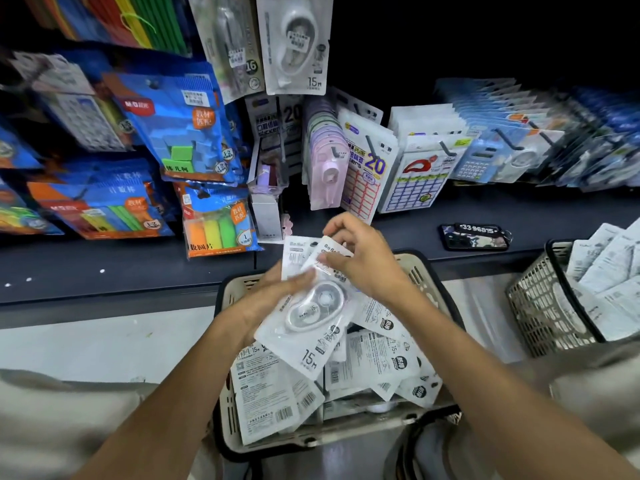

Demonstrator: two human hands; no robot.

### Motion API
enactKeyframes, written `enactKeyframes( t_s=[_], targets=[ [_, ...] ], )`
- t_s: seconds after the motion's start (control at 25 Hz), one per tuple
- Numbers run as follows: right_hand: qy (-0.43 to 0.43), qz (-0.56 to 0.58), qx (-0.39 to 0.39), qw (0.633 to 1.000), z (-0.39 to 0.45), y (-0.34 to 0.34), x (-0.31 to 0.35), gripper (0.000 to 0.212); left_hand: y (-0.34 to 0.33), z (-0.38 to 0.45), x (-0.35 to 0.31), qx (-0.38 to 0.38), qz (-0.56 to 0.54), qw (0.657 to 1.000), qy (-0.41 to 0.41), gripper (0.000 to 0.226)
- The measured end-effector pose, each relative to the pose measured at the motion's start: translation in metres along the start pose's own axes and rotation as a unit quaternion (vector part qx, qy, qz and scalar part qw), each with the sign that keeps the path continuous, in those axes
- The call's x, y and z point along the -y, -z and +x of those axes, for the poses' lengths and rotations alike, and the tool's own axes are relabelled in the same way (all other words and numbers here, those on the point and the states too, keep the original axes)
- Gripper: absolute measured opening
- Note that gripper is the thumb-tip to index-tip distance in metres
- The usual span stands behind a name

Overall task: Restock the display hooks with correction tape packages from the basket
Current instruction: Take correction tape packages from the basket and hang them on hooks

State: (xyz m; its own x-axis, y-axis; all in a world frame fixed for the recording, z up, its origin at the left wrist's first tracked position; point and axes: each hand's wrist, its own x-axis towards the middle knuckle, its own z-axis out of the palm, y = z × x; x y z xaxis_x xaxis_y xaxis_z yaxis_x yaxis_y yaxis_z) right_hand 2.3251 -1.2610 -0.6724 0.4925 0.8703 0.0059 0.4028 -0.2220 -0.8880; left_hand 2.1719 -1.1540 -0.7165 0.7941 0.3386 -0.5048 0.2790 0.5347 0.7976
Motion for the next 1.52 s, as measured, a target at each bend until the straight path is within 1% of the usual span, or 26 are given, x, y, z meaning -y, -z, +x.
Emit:
enactKeyframes(
  t_s=[0.08,0.12,0.16,0.2,0.24,0.28,0.32,0.36,0.44,0.48,0.56,0.6,0.68,0.72,0.76,0.8,0.84,0.92,1.0,1.08,1.2,1.28,1.32,1.4,1.48,1.52],
  targets=[
    [-0.037,0.14,-0.066,0.987,-0.001,0.0,-0.015,0.026,-0.005,0.0,0.002,-0.008,0.078,0.997,0.012,0.076],
    [-0.08,0.143,-0.074,0.984,-0.003,0.008,-0.027,0.025,-0.006,0.002,0.004,-0.036,0.107,0.994,0.013,0.074],
    [-0.124,0.077,-0.033,0.989,-0.008,0.019,-0.044,0.033,-0.005,0.005,0.004,-0.076,0.121,0.99,0.014,0.071],
    [-0.182,-0.038,0.067,0.98,-0.015,0.029,-0.06,0.052,-0.003,0.006,0.005,-0.122,0.122,0.985,0.012,0.066],
    [-0.245,-0.161,0.188,0.938,-0.025,0.035,-0.077,0.076,0.0,0.007,0.004,-0.163,0.114,0.98,0.007,0.063],
    [-0.284,-0.263,0.274,0.88,-0.036,0.036,-0.09,0.095,0.004,0.01,0.005,-0.193,0.107,0.975,-0.002,0.061],
    [-0.283,-0.337,0.311,0.842,-0.045,0.033,-0.101,0.1,0.008,0.012,0.006,-0.211,0.104,0.972,-0.012,0.06],
    [-0.249,-0.392,0.304,0.831,-0.05,0.028,-0.108,0.09,0.01,0.014,0.006,-0.224,0.104,0.969,-0.023,0.06],
    [-0.146,-0.471,0.215,0.843,-0.045,0.024,-0.105,0.05,0.012,0.015,0.006,-0.256,0.12,0.958,-0.041,0.063],
    [-0.11,-0.497,0.171,0.844,-0.039,0.028,-0.097,0.035,0.012,0.016,0.005,-0.271,0.132,0.952,-0.049,0.065],
    [-0.032,-0.5,0.099,0.86,-0.023,0.047,-0.075,0.021,0.011,0.013,0.001,-0.29,0.164,0.94,-0.069,0.067],
    [0.006,-0.464,0.08,0.882,-0.015,0.06,-0.058,0.017,0.01,0.012,-0.003,-0.291,0.173,0.937,-0.087,0.066],
    [0.039,-0.26,0.091,0.96,-0.004,0.081,-0.02,0.008,0.008,0.009,-0.012,-0.267,0.17,0.941,-0.121,0.063],
    [0.036,-0.145,0.115,0.982,0.0,0.086,-0.002,0.009,0.005,0.007,-0.017,-0.243,0.163,0.948,-0.124,0.063],
    [0.02,-0.06,0.136,0.989,0.003,0.086,0.011,0.011,0.002,0.004,-0.021,-0.206,0.152,0.959,-0.119,0.065],
    [-0.002,-0.013,0.145,0.989,0.005,0.081,0.021,0.012,-0.003,0.001,-0.023,-0.16,0.131,0.972,-0.111,0.067],
    [-0.013,0.003,0.139,0.99,0.007,0.072,0.025,0.012,-0.009,-0.002,-0.024,-0.115,0.097,0.983,-0.105,0.065],
    [-0.005,0.021,0.08,0.997,0.012,0.052,0.029,0.011,-0.02,-0.009,-0.027,-0.057,0.002,0.994,-0.091,0.049],
    [0.024,0.023,0.0,0.999,0.019,0.039,0.03,0.012,-0.024,-0.015,-0.03,-0.027,-0.099,0.992,-0.072,0.047],
    [0.035,0.022,-0.062,0.997,0.025,0.033,0.031,0.02,-0.025,-0.021,-0.033,-0.009,-0.152,0.986,-0.061,0.048],
    [0.042,0.021,-0.128,0.991,0.026,0.026,0.036,0.023,-0.03,-0.026,-0.04,-0.007,-0.21,0.977,-0.042,0.042],
    [0.043,-0.029,-0.167,0.985,0.025,0.019,0.038,0.036,-0.036,-0.024,-0.043,-0.02,-0.216,0.975,-0.045,0.033],
    [0.021,-0.065,-0.196,0.978,0.025,0.017,0.038,0.039,-0.038,-0.024,-0.045,-0.025,-0.21,0.976,-0.046,0.026],
    [-0.069,-0.097,-0.252,0.96,0.022,0.013,0.037,0.033,-0.04,-0.025,-0.044,-0.031,-0.204,0.978,-0.026,0.019],
    [-0.187,-0.048,-0.263,0.945,0.013,0.006,0.028,0.035,-0.039,-0.021,-0.036,-0.078,-0.184,0.98,-0.005,0.017],
    [-0.245,0.008,-0.25,0.937,0.006,0.003,0.022,0.038,-0.038,-0.02,-0.033,-0.107,-0.162,0.981,-0.001,0.016]
  ],
)
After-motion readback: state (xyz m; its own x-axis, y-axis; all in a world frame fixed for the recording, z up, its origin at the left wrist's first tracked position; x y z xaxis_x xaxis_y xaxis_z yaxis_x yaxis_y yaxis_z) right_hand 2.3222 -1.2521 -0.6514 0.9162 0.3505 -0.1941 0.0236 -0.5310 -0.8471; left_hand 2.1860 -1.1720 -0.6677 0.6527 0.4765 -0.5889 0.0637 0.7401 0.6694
